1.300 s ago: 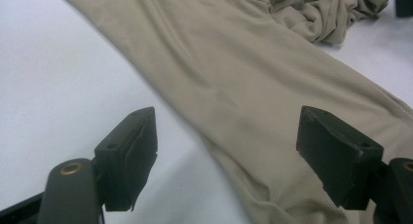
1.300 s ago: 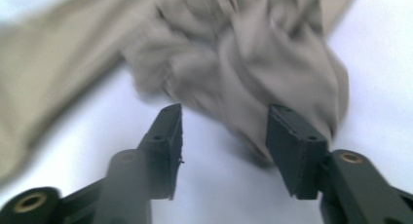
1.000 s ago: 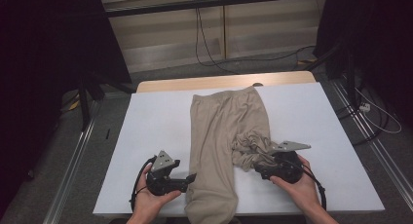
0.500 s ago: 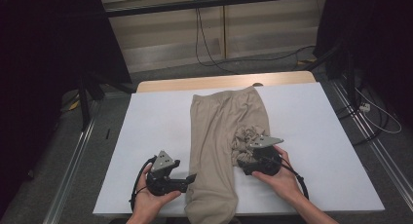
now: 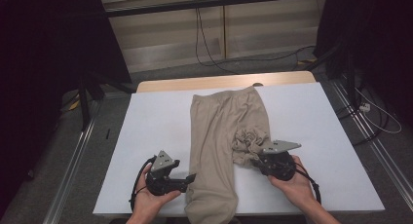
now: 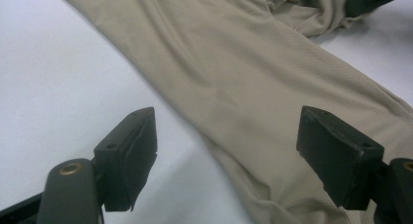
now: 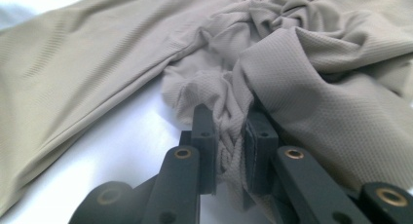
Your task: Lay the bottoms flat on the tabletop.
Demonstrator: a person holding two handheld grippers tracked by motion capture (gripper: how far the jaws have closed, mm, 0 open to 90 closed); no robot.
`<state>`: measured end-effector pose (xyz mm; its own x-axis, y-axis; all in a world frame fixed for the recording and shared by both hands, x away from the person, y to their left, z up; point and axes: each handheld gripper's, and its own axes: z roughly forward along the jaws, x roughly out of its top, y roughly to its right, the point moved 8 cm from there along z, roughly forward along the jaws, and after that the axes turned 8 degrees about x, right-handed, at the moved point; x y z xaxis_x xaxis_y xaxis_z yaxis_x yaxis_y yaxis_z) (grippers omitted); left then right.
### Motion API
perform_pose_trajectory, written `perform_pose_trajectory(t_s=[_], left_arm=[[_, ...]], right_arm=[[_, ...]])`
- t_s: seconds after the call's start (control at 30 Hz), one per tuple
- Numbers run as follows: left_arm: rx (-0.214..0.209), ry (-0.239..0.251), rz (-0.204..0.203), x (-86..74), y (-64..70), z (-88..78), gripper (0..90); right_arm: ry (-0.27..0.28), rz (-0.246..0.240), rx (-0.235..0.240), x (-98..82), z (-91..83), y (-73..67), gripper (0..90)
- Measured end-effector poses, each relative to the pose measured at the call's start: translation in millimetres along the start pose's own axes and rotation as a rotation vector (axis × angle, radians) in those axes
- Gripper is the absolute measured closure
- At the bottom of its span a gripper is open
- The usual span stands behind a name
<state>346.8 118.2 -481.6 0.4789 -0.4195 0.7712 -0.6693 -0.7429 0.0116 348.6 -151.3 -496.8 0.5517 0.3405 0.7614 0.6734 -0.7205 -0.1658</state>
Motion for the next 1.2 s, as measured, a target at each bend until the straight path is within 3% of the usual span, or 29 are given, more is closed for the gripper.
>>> perform_pose_trajectory(t_s=[0.23,0.53,0.63,0.73,0.83,0.93,1.07,1.17,1.2], left_arm=[[0.006,0.0,-0.003,0.0,-0.9,0.3,23.1],[0.005,-0.002,-0.004,0.1,0.1,1.1,23.1],[0.006,-0.007,0.001,0.1,0.2,1.6,23.1],[0.003,-0.009,0.006,0.2,0.7,2.6,23.1],[0.001,-0.012,0.006,0.1,1.1,3.6,23.1],[0.001,-0.014,0.005,0.0,1.1,4.0,23.1],[0.001,-0.014,0.007,-0.3,0.4,3.6,23.1],[-0.001,-0.013,0.002,-0.2,0.0,3.2,23.1],[-0.001,-0.012,0.002,-0.1,0.0,3.0,23.1]], right_arm=[[0.055,0.004,0.059,-13.0,-39.6,-16.7,78.6],[0.068,0.031,0.108,-45.3,-82.4,-36.4,77.4],[0.104,0.025,0.087,-43.5,-88.5,-39.9,77.0],[0.135,0.024,-0.015,-35.1,-85.3,-25.9,74.0],[0.151,0.034,-0.068,-23.2,-76.7,-8.9,75.4],[0.138,0.028,-0.09,-10.0,-60.9,8.3,76.7],[0.12,0.047,-0.071,6.2,-34.6,22.3,76.6],[0.119,0.031,-0.056,17.5,-15.4,24.3,73.6],[0.093,0.035,-0.022,18.0,-6.2,22.2,70.2]])
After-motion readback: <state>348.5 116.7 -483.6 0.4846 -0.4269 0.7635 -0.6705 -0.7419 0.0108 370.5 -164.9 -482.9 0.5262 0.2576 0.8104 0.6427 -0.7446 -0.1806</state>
